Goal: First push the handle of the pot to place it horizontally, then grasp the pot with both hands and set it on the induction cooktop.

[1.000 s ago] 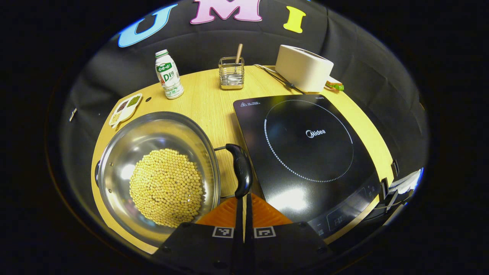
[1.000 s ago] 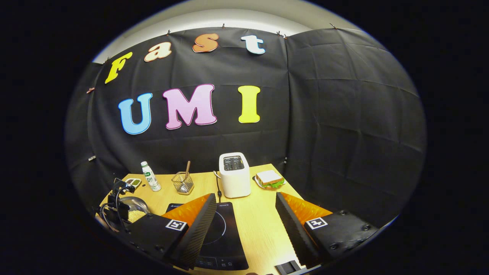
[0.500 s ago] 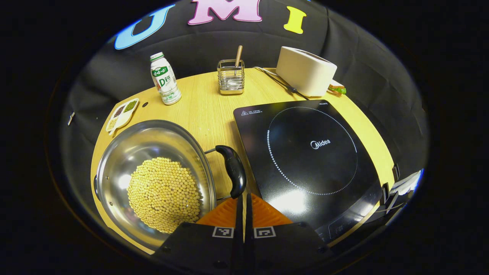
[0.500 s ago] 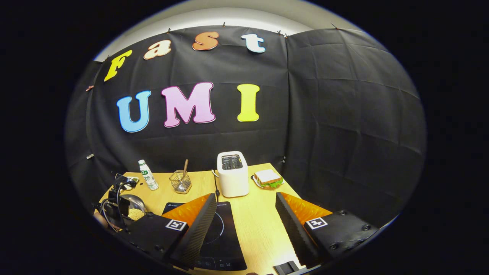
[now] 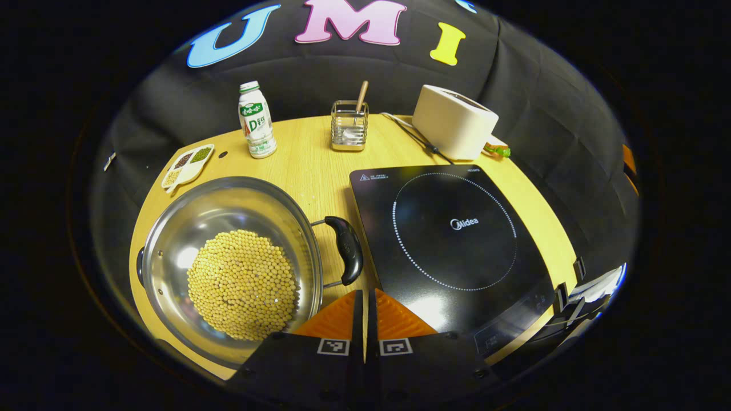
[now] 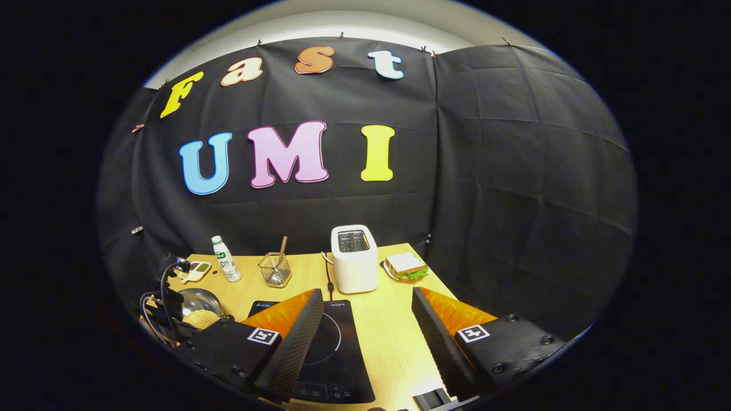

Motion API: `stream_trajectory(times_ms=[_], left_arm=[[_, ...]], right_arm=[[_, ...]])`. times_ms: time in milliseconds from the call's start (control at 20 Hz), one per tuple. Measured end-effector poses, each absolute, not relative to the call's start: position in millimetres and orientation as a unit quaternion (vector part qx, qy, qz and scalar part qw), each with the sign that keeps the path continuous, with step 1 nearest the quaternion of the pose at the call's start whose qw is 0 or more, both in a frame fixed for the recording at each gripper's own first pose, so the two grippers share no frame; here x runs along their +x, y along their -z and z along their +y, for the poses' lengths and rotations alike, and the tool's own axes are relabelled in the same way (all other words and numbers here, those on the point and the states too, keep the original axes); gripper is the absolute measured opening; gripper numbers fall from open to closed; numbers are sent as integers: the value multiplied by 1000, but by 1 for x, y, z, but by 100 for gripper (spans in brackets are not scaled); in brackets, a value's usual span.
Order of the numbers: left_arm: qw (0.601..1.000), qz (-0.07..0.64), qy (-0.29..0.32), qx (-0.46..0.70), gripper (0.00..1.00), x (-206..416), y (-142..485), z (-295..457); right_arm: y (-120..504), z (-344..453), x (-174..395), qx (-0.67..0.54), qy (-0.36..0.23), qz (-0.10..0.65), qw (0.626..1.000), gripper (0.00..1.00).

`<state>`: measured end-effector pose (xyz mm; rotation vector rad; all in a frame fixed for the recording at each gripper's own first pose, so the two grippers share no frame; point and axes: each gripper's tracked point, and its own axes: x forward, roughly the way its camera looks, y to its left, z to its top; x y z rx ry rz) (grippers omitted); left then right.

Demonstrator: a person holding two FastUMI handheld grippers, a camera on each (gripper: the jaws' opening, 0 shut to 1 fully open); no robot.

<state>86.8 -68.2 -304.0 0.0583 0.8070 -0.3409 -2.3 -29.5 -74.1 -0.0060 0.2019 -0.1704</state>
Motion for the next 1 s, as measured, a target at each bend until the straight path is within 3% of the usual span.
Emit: stream_trajectory(times_ms=[400,700,850,900,1000], left_arm=[[932,326,146,-51,5,59,265,-48],[943,289,129,-101,22,32,232,-7],[951,270,111,-103,49,17,220,30],[951,273,107,-102,63,11,222,41],[952,275,85,-101,69,4,226,71]], right_arm=[[82,24,-5,-32,34,113,993,97],[97,60,-5,-42,2,136,990,97],[112,85,-2,-56,-18,154,986,97],[121,97,-4,-57,-28,168,984,97],[137,123,-4,-58,-52,192,978,97]])
